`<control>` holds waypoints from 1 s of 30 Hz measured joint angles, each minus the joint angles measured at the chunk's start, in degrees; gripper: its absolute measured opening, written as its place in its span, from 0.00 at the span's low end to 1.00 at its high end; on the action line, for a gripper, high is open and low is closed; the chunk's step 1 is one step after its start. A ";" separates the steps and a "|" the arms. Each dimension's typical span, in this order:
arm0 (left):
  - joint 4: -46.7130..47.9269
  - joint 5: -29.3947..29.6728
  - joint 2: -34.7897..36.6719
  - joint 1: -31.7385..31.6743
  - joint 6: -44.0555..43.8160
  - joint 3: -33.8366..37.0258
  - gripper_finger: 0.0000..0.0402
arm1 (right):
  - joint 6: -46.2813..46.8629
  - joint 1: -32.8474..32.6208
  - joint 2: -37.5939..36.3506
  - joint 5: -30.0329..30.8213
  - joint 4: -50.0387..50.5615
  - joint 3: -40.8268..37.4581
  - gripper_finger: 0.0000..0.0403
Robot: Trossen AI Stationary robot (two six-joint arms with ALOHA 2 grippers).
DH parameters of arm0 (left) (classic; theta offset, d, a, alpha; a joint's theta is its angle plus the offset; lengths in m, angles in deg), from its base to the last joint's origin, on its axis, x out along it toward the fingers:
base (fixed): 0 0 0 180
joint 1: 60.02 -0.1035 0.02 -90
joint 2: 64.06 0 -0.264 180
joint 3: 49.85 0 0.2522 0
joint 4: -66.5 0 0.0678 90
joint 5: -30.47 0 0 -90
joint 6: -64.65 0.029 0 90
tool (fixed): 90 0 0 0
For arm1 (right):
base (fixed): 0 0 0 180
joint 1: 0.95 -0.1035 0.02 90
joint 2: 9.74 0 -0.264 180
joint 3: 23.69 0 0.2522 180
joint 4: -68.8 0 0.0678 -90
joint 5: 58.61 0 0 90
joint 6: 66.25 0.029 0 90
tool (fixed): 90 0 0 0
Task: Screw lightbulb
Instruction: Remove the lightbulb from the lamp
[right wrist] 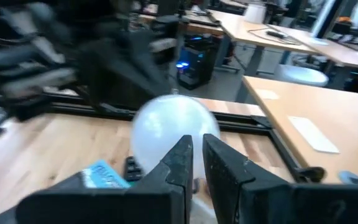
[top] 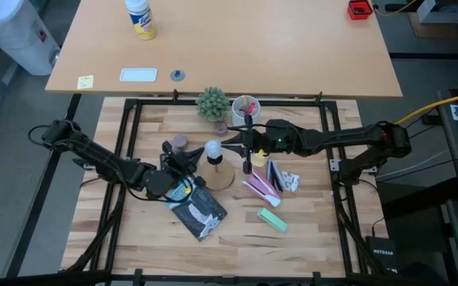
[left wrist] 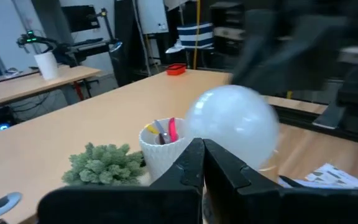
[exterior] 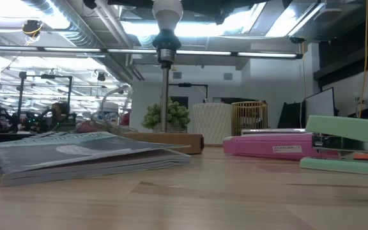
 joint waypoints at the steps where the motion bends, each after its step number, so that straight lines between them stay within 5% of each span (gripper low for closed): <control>1: -0.02 -0.28 0.00 0.33 -0.02 0.00 0.00 | 0.00 0.09 0.08 0.60 -0.24 0.00 0.11; 13: -0.24 -1.13 -0.17 2.78 -0.13 0.02 0.00 | -1.68 0.08 3.56 3.83 -1.53 -0.02 0.11; 21: -4.73 1.13 -0.17 3.17 5.29 0.02 0.00 | -4.49 0.00 -1.61 6.80 -0.80 0.00 0.11; 30: -7.65 6.56 -0.13 0.85 9.48 -0.02 0.00 | 2.04 -0.03 -5.21 -5.13 4.72 0.04 0.11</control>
